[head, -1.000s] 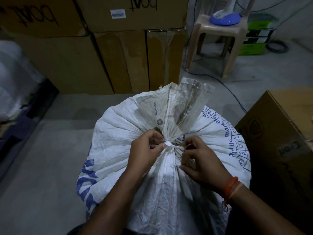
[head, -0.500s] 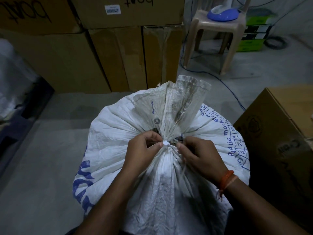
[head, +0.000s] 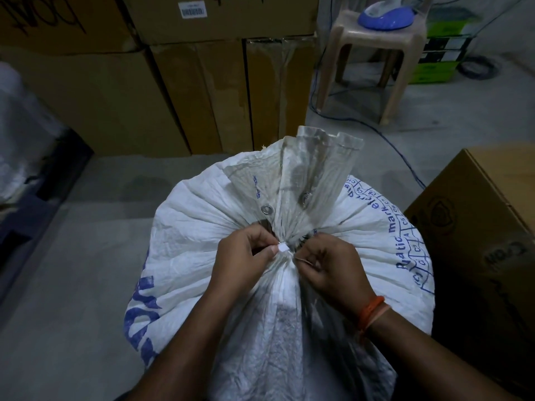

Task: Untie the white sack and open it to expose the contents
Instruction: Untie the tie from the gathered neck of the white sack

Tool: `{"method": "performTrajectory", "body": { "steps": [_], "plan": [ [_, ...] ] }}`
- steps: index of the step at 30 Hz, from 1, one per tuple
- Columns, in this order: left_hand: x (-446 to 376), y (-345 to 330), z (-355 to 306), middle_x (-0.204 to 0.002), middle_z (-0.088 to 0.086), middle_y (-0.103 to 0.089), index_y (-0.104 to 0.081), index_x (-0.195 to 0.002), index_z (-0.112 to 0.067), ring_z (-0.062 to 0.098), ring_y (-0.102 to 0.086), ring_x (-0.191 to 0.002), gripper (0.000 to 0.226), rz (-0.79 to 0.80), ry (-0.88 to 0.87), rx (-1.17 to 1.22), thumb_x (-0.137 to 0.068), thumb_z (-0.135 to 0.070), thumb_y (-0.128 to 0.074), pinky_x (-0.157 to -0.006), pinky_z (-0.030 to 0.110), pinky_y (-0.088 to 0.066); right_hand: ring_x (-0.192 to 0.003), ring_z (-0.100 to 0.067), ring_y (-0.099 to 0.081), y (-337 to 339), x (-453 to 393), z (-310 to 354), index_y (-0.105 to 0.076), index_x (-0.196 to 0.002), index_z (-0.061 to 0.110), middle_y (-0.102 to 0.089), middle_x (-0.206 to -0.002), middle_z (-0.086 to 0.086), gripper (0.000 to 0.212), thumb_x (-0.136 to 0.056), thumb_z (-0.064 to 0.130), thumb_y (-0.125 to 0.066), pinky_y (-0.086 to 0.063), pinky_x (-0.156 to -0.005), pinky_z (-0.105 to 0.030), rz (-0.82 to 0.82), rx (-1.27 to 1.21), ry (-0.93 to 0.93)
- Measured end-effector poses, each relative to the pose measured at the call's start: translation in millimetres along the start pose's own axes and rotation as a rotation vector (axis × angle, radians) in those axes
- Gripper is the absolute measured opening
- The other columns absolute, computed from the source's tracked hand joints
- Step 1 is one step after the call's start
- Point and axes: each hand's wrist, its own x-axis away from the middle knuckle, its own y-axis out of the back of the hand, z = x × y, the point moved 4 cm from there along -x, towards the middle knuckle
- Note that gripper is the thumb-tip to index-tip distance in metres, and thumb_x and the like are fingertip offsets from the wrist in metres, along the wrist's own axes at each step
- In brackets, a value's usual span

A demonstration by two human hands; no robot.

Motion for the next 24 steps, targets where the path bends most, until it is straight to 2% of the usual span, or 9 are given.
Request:
{"method": "performTrajectory", "body": {
  "steps": [3,7,10,13,17,20,24],
  "plan": [
    [-0.7,1.5,0.1,-0.082,-0.008,-0.081,-0.078,-0.083,-0.024,0.006,-0.077,-0.083,0.007,0.022,-0.018,0.012,-0.086,-0.021,-0.083,-0.081,0.034,-0.061,-0.060,-0.011,-0.058,0.3,-1.0,-0.4,-0.067,-0.064,0.017,-0.061,-0.062,0.002,0.017,-0.072,0.012,-0.080,-0.044,-0.057,-0.027,-0.051,-0.052,-0.023],
    [2.0,0.9,2.2,-0.082,-0.002,-0.081,-0.075,-0.082,-0.021,0.016,-0.079,-0.082,0.016,0.083,-0.009,0.057,-0.078,-0.027,-0.090,-0.081,0.045,-0.063,-0.058,-0.013,-0.054,-3.3,-0.5,-4.4,-0.064,-0.060,0.017,-0.055,-0.055,0.003,0.020,-0.074,0.021,-0.078,-0.038,-0.054,-0.021,-0.041,-0.090,-0.087],
    [3.2,-2.4,4.0,-0.079,-0.001,-0.080,-0.072,-0.080,-0.021,0.023,-0.078,-0.080,0.021,0.067,-0.006,0.052,-0.073,-0.028,-0.091,-0.079,0.054,-0.062,-0.056,-0.011,-0.054,-4.8,0.4,-7.9,-0.053,-0.053,0.033,-0.049,-0.050,0.006,0.034,-0.074,0.024,-0.078,-0.033,-0.051,-0.014,-0.054,-0.126,-0.124],
    [2.6,-5.0,3.7,-0.078,-0.004,-0.080,-0.071,-0.078,-0.020,0.018,-0.078,-0.078,0.022,0.039,-0.011,0.019,-0.073,-0.027,-0.091,-0.077,0.049,-0.062,-0.053,-0.006,-0.052,-6.8,0.8,-8.5,-0.046,-0.051,0.041,-0.047,-0.048,0.008,0.044,-0.074,0.024,-0.080,-0.032,-0.050,-0.011,-0.062,-0.131,-0.118],
    [3.7,-5.7,2.6,-0.078,-0.004,-0.079,-0.072,-0.078,-0.020,0.011,-0.076,-0.076,0.021,0.009,-0.002,-0.010,-0.074,-0.023,-0.092,-0.072,0.033,-0.060,-0.052,-0.009,-0.050,-8.4,2.1,-11.2,-0.056,-0.054,0.024,-0.048,-0.050,0.005,0.033,-0.075,0.020,-0.082,-0.037,-0.051,-0.024,-0.055,-0.106,-0.140],
    [3.9,-6.0,1.8,-0.076,-0.003,-0.078,-0.071,-0.078,-0.018,0.011,-0.074,-0.074,0.023,-0.008,-0.002,-0.020,-0.073,-0.022,-0.093,-0.064,0.021,-0.053,-0.051,-0.004,-0.049,-10.0,1.8,-10.6,-0.055,-0.055,0.025,-0.046,-0.049,0.009,0.033,-0.076,0.022,-0.080,-0.036,-0.050,-0.021,-0.066,-0.114,-0.137],
    [4.4,-6.7,1.6,-0.076,-0.004,-0.078,-0.072,-0.078,-0.019,0.012,-0.074,-0.074,0.023,-0.029,0.016,-0.017,-0.072,-0.025,-0.094,-0.067,0.029,-0.057,-0.053,-0.014,-0.053,-12.0,1.1,-9.9,-0.061,-0.057,0.013,-0.050,-0.049,0.003,0.029,-0.076,0.023,-0.081,-0.040,-0.050,-0.029,-0.075,-0.095,-0.136]
  ]
}}
